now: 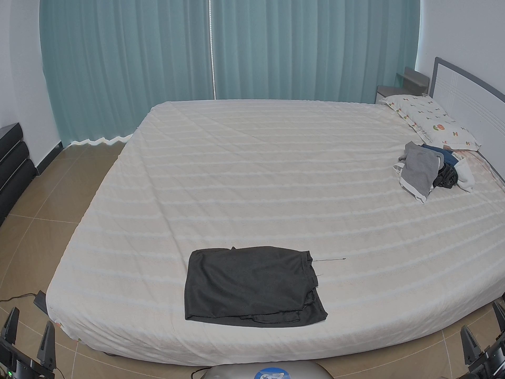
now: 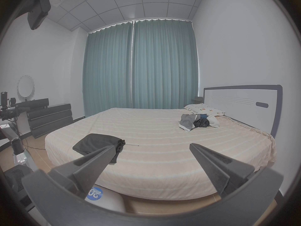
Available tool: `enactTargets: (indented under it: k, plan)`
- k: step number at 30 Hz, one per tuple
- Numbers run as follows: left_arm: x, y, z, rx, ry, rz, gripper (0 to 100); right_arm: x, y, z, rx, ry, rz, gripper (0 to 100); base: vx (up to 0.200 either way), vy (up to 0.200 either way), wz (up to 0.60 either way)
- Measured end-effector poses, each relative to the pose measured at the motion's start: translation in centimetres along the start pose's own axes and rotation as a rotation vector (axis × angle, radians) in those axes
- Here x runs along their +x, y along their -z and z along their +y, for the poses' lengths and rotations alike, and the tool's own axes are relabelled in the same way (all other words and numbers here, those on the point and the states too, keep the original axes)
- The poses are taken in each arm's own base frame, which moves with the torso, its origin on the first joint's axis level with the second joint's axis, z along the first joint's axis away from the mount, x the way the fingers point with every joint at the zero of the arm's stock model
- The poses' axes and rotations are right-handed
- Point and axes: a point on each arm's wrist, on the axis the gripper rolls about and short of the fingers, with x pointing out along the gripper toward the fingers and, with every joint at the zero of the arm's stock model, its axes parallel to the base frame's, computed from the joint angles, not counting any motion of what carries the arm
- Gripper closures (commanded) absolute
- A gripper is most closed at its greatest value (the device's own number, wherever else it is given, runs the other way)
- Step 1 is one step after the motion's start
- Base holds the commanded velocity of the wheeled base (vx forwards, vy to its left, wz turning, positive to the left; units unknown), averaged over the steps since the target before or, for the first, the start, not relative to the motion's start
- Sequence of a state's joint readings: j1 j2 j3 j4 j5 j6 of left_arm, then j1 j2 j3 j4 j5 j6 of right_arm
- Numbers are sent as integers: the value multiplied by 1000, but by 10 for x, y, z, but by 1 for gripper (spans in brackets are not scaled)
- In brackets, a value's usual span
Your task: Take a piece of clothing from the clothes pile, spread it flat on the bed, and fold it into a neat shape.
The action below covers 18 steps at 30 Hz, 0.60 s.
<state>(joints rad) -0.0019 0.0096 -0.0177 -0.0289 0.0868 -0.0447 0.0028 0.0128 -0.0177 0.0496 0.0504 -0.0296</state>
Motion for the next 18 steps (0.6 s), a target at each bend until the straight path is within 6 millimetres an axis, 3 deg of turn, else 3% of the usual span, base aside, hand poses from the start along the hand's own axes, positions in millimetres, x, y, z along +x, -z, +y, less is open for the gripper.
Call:
enactTargets:
  k: [8, 18]
  plan:
    - [0, 0, 0, -18, -5, -1, 0, 0, 0, 0, 1, 0, -1, 0, 0, 0, 0]
    - [0, 4, -3, 64, 130, 45, 0, 0, 0, 0, 1, 0, -1, 0, 0, 0, 0]
